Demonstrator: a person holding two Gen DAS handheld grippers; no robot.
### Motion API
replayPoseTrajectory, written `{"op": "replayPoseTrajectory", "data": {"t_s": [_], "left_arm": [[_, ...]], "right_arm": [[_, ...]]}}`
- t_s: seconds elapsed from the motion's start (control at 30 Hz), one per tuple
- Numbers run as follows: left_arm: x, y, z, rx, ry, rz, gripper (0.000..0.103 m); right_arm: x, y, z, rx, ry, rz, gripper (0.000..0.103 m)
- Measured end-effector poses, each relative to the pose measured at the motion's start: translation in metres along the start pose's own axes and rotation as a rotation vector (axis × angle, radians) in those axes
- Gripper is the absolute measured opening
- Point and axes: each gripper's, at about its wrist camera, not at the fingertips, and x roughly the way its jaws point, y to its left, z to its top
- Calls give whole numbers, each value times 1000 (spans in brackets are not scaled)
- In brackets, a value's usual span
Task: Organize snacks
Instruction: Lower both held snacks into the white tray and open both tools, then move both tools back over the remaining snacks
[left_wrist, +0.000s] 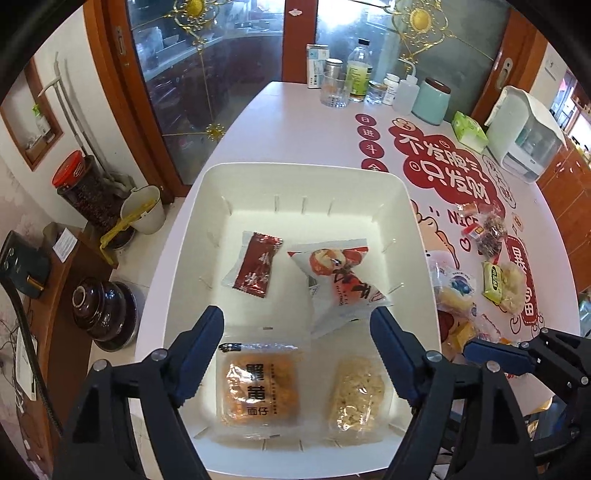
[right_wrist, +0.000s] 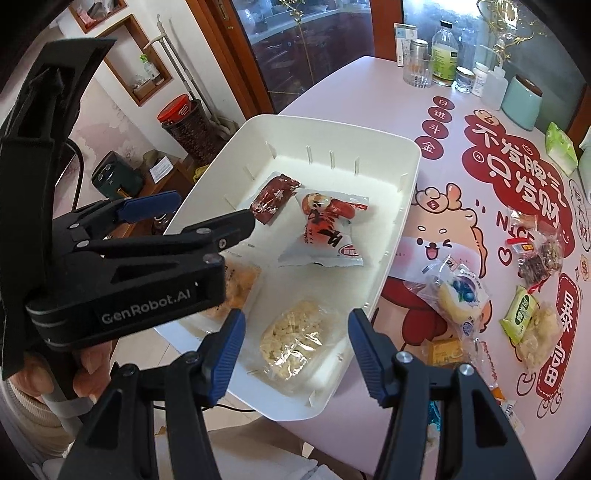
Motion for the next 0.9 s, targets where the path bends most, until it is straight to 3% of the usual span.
{"op": "replayPoseTrajectory", "data": {"t_s": [0.5,0.9], "left_arm": [[-3,-33,3,73,6,-58,81],[-27,-85,15,193,-129,-136,81]], "right_arm": [[-12,-24,-6,75,-33,-18,59],[-33,-62,-13,167,-99,-42,59]]}}
